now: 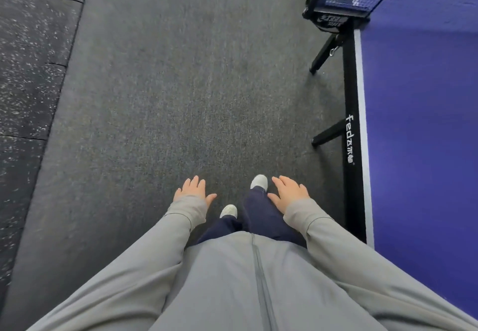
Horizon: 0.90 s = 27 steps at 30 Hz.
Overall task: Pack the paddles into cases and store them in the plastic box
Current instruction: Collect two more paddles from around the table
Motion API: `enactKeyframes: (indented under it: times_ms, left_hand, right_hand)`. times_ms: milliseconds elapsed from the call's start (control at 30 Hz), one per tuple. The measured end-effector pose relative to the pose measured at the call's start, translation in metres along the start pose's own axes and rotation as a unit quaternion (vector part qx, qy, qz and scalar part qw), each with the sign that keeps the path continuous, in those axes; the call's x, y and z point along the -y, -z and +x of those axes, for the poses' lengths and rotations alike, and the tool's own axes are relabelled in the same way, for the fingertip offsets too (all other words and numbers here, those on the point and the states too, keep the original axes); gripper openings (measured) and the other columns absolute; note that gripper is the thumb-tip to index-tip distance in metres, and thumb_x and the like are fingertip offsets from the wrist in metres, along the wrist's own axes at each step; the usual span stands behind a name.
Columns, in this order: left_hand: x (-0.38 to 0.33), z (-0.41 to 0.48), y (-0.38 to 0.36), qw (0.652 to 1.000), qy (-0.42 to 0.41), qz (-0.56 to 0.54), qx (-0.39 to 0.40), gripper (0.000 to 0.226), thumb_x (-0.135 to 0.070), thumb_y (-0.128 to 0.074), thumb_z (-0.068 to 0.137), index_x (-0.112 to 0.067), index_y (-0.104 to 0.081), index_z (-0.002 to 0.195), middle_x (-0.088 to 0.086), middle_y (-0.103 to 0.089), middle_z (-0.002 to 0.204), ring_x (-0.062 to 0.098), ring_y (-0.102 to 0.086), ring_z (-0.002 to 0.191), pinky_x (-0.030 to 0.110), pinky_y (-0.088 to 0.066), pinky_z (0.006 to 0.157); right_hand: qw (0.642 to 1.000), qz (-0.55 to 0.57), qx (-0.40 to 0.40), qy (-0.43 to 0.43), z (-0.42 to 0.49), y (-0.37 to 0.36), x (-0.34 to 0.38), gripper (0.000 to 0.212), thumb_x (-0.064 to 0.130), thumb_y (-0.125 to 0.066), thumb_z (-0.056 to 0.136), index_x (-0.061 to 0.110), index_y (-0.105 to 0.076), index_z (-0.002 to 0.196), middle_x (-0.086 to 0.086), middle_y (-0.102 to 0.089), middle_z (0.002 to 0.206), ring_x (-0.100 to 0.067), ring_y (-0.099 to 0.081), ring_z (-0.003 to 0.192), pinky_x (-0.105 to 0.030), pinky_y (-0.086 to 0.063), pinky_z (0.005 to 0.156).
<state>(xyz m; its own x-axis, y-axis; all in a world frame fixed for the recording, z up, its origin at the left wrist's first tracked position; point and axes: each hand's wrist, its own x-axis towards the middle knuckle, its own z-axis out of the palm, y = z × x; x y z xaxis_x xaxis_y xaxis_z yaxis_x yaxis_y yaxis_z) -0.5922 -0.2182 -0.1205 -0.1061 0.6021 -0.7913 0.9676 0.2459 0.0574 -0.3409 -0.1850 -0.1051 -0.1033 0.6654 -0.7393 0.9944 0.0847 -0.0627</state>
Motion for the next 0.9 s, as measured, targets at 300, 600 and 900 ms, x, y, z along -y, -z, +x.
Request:
enactKeyframes:
  times_ms: [300,600,900]
  left_hand:
    - [-0.016,0.064,0.067,0.998,0.060,-0.032,0.019,0.066,-0.054,-0.033,0.096,-0.018,-0.019,0.149,-0.003,-0.008,0.160,0.020,-0.006,0.147,0.040,-0.017,0.118]
    - [-0.063,0.148,0.197,0.998,0.035,-0.017,-0.048,0.068,-0.058,-0.030,0.094,-0.020,-0.018,0.150,-0.004,-0.007,0.160,0.019,-0.005,0.147,0.038,-0.012,0.119]
    - [-0.047,0.229,0.287,0.998,0.023,-0.027,-0.056,0.064,-0.057,-0.032,0.094,-0.022,-0.024,0.147,-0.005,-0.014,0.159,0.020,-0.011,0.146,0.040,-0.015,0.116]
  right_hand:
    - [0.998,-0.034,0.037,0.046,0.102,0.077,-0.010,0.055,0.045,-0.036,0.097,0.026,-0.022,0.147,0.002,-0.021,0.155,-0.019,-0.018,0.143,-0.047,-0.014,0.117]
    - [0.998,-0.049,0.018,0.034,0.189,0.187,-0.046,0.057,0.047,-0.031,0.098,0.024,-0.016,0.149,0.003,-0.016,0.157,-0.021,-0.007,0.146,-0.048,-0.010,0.116]
    - [0.998,-0.047,0.033,0.037,0.275,0.267,0.007,0.057,0.047,-0.032,0.098,0.025,-0.017,0.148,0.003,-0.014,0.158,-0.021,-0.008,0.146,-0.049,-0.011,0.116]
